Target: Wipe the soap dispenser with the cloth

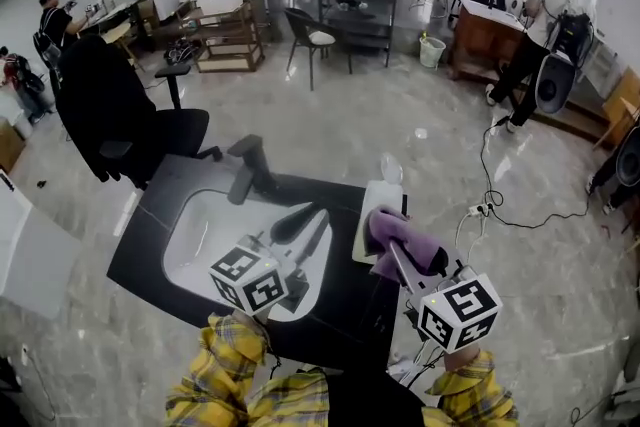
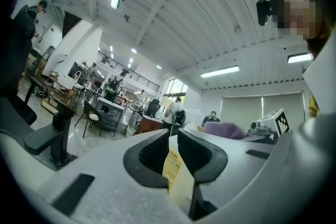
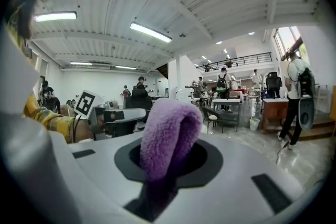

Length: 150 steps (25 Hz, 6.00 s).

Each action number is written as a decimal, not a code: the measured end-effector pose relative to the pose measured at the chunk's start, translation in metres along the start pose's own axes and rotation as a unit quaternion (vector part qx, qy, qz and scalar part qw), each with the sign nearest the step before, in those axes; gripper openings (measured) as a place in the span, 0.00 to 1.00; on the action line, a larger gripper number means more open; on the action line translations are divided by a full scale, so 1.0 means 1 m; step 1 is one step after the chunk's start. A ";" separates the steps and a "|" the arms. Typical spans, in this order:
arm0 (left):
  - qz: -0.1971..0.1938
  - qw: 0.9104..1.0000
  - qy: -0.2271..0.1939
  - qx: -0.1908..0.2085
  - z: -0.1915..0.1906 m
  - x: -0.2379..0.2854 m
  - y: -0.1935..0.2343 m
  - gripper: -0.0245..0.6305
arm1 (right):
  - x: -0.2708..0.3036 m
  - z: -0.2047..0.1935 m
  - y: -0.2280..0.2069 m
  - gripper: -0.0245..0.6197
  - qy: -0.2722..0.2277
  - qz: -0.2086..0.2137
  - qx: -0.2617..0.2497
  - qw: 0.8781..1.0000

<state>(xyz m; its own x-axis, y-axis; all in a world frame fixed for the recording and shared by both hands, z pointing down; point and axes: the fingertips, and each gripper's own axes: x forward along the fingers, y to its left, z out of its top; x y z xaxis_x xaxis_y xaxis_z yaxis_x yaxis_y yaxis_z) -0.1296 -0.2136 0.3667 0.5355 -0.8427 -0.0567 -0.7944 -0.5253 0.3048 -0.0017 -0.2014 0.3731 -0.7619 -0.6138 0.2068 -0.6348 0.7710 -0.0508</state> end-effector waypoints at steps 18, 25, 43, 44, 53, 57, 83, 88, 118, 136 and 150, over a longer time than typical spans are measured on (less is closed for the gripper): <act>-0.006 0.999 0.009 -0.039 -0.017 -0.028 -0.014 0.10 | 0.021 -0.012 -0.002 0.15 0.013 -0.007 -0.039 0.999; -0.002 0.999 0.009 -0.044 -0.018 -0.028 -0.017 0.10 | 0.021 -0.030 0.002 0.15 0.025 0.003 -0.018 1.000; 0.015 0.998 0.013 -0.058 -0.025 -0.039 -0.008 0.10 | 0.041 -0.100 0.003 0.15 0.092 0.002 -0.009 0.996; 0.014 0.998 0.014 -0.056 -0.026 -0.038 -0.008 0.10 | 0.043 -0.103 0.003 0.15 0.095 0.002 -0.010 0.995; 0.015 0.998 0.025 -0.051 -0.032 -0.037 -0.008 0.10 | 0.053 -0.126 0.006 0.15 0.118 0.006 -0.023 0.993; 0.017 0.998 0.032 -0.049 -0.036 -0.037 -0.009 0.10 | 0.055 -0.136 0.007 0.15 0.129 0.010 -0.016 0.992; 0.015 0.997 0.061 -0.039 -0.051 -0.025 -0.018 0.10 | 0.070 -0.183 0.012 0.15 0.188 0.029 0.010 0.982; 0.021 0.997 0.068 -0.037 -0.053 -0.022 -0.018 0.10 | 0.070 -0.188 0.013 0.15 0.192 0.032 0.018 0.981; 0.053 0.995 0.050 0.064 -0.014 0.076 -0.048 0.39 | -0.067 -0.024 -0.038 0.15 0.003 -0.049 0.063 0.997; 0.098 0.980 0.054 0.164 -0.013 0.120 -0.054 0.45 | -0.087 -0.033 -0.049 0.15 -0.002 -0.094 0.089 0.992; 0.054 0.983 0.049 0.167 -0.014 0.120 -0.053 0.30 | -0.082 -0.040 -0.048 0.15 0.002 -0.085 0.095 0.992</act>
<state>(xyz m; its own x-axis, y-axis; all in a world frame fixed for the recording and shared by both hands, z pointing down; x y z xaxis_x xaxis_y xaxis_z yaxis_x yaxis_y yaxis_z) -0.0191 -0.2856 0.3568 0.4544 -0.8891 0.0553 -0.8895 -0.4563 -0.0264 0.0967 -0.1814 0.3975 -0.6417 -0.7308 0.2326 -0.7669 0.6101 -0.1989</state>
